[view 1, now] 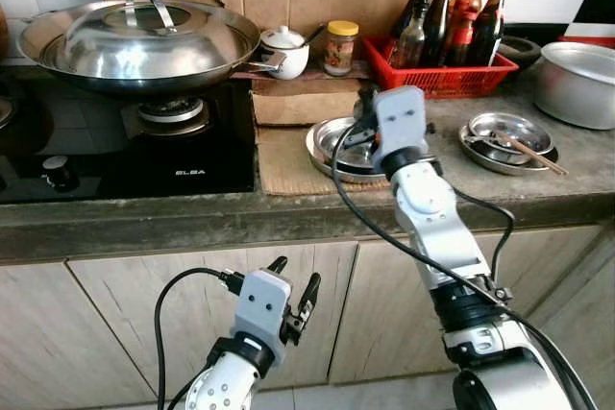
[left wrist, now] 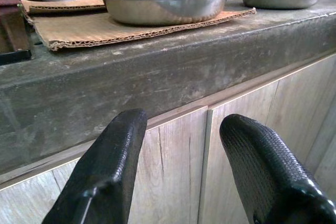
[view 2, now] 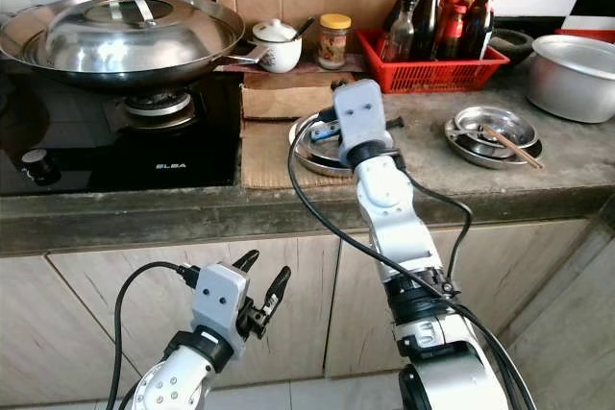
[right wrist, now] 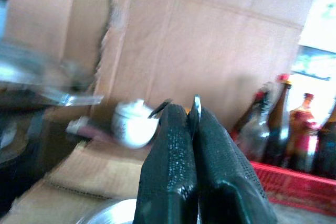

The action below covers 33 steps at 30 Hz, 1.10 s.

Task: Kitchen organization

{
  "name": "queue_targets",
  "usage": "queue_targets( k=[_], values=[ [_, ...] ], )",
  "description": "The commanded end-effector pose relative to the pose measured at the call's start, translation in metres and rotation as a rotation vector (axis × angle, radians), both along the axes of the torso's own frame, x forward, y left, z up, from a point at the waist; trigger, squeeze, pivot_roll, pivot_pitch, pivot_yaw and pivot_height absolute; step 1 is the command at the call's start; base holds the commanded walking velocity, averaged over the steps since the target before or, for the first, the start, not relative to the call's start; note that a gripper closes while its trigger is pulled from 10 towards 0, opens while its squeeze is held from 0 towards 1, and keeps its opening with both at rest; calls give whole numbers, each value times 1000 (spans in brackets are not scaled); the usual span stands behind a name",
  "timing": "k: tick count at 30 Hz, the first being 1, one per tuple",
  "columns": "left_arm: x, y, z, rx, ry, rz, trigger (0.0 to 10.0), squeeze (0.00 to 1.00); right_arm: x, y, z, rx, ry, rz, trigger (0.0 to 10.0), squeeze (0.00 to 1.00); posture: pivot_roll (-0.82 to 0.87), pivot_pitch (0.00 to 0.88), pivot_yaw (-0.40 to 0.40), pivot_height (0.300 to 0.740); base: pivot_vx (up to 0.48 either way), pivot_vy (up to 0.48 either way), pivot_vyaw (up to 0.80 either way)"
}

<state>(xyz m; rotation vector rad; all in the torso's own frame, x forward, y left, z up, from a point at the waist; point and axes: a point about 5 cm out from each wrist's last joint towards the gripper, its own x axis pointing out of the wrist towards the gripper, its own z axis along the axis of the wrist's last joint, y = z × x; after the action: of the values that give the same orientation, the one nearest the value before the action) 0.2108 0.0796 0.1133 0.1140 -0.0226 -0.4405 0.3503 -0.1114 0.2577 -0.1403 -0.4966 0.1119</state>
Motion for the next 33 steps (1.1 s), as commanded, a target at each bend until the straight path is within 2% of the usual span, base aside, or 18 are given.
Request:
queue_targets(
  k=[1, 6, 14, 16, 22, 26, 32, 33],
  values=[
    [2, 0, -2, 2, 5, 3, 10000, 0, -6, -6, 5, 47, -28, -25, 0, 0, 76, 0, -66, 740, 0, 0, 0],
    [3, 2, -2, 1, 5, 11, 10000, 0, -30, -15, 8, 134, -62, -62, 0, 0, 70, 0, -53, 740, 0, 0, 0],
    [5, 3, -3, 0, 3, 15, 10000, 0, -57, -34, 2, 119, -72, -216, 0, 0, 57, 0, -41, 740, 0, 0, 0],
    [5, 4, -3, 0, 3, 17, 10000, 0, -67, -43, -10, 98, -36, -266, 0, 0, 53, 0, -39, 740, 0, 0, 0],
    [5, 4, -3, 2, 1, 16, 10000, 0, -85, -53, -36, 63, 56, -341, 0, 0, 51, 0, -36, 740, 0, 0, 0],
    [5, 4, -2, 4, -1, 17, 10000, 0, -95, -54, -55, 67, 138, -359, 0, 0, 50, 0, -33, 740, 0, 0, 0],
    [5, 5, -2, 3, -2, 14, 10000, 0, -105, -51, -72, 75, 217, -358, 0, 0, 45, 0, -27, 740, 0, 0, 0],
    [5, 5, -2, 4, -2, 13, 10000, 0, -106, -51, -73, 75, 219, -359, 2784, 0, 45, 0, -27, 740, 0, 0, 0]
  ],
)
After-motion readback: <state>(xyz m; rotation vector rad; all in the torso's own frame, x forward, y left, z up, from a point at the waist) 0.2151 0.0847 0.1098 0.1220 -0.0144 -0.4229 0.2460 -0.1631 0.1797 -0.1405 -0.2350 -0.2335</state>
